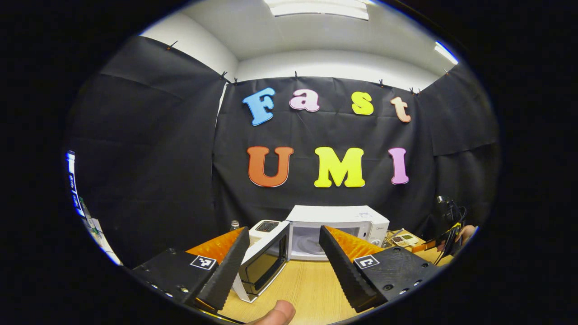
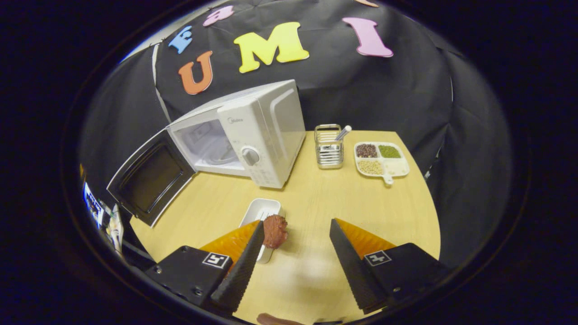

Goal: Open the microwave oven with the left hand, put the food in, and close the microwave oven.

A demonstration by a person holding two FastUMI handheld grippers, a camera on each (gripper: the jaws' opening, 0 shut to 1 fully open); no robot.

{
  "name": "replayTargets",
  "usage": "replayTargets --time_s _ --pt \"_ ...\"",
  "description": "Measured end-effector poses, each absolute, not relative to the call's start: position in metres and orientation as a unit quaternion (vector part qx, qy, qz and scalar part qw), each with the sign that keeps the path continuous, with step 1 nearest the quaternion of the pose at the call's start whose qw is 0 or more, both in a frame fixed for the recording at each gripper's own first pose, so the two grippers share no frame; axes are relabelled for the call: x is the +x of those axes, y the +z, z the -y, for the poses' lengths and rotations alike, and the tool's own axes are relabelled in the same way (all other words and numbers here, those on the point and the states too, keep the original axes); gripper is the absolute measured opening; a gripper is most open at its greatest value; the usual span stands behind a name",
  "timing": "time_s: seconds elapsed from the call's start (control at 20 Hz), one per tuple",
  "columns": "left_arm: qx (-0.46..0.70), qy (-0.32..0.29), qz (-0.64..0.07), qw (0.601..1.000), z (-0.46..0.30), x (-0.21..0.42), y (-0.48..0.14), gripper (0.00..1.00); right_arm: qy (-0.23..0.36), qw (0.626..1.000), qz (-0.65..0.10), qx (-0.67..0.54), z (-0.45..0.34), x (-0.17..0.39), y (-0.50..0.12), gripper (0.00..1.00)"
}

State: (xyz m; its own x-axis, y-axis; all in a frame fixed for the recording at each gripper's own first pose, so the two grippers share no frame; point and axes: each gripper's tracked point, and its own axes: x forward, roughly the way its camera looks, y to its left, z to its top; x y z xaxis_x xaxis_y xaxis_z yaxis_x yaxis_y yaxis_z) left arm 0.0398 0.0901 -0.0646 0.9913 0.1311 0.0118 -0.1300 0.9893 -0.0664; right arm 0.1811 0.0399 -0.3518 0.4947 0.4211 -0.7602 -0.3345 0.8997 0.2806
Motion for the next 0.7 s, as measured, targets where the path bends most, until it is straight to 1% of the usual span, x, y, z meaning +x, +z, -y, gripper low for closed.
replayTargets --time_s 0.05,0.1,0.15,0.2,0.25,0.3,0.35,0.4,0.65,0.7 --pt "-0.03 0.063 0.009 0.998 -0.086 0.04 -0.065 0.94 0.228 0.855 -0.462 0.06 -0.044 0.181 -0.355 0.92" --pt "-0.026 0.061 0.008 0.998 -0.082 0.042 -0.065 0.93 0.243 0.845 -0.471 0.072 -0.051 0.183 -0.358 0.9" --pt "-0.022 0.061 0.005 0.998 -0.079 0.043 -0.067 0.93 0.252 0.834 -0.483 0.087 -0.055 0.183 -0.362 0.76" --pt "-0.016 0.063 0.003 0.998 -0.077 0.044 -0.067 0.93 0.26 0.823 -0.495 0.104 -0.06 0.181 -0.366 0.68" --pt "-0.01 0.063 0.001 0.998 -0.074 0.044 -0.069 0.93 0.265 0.812 -0.506 0.121 -0.064 0.179 -0.369 0.66" --pt "-0.005 0.061 0.0 0.998 -0.069 0.046 -0.069 0.93 0.271 0.802 -0.515 0.133 -0.067 0.177 -0.372 0.62" --pt "-0.003 0.059 0.0 0.998 -0.067 0.045 -0.07 0.93 0.273 0.795 -0.523 0.142 -0.069 0.176 -0.376 0.72" --pt "0.0 0.059 0.0 0.998 -0.065 0.044 -0.071 0.93 0.276 0.788 -0.53 0.15 -0.071 0.175 -0.379 0.57" --pt "0.009 0.063 -0.007 0.998 -0.067 0.043 -0.078 0.94 0.291 0.76 -0.549 0.192 -0.083 0.167 -0.391 0.46" --pt "0.009 0.06 -0.009 0.998 -0.066 0.043 -0.08 0.94 0.29 0.759 -0.549 0.196 -0.08 0.167 -0.392 0.33"
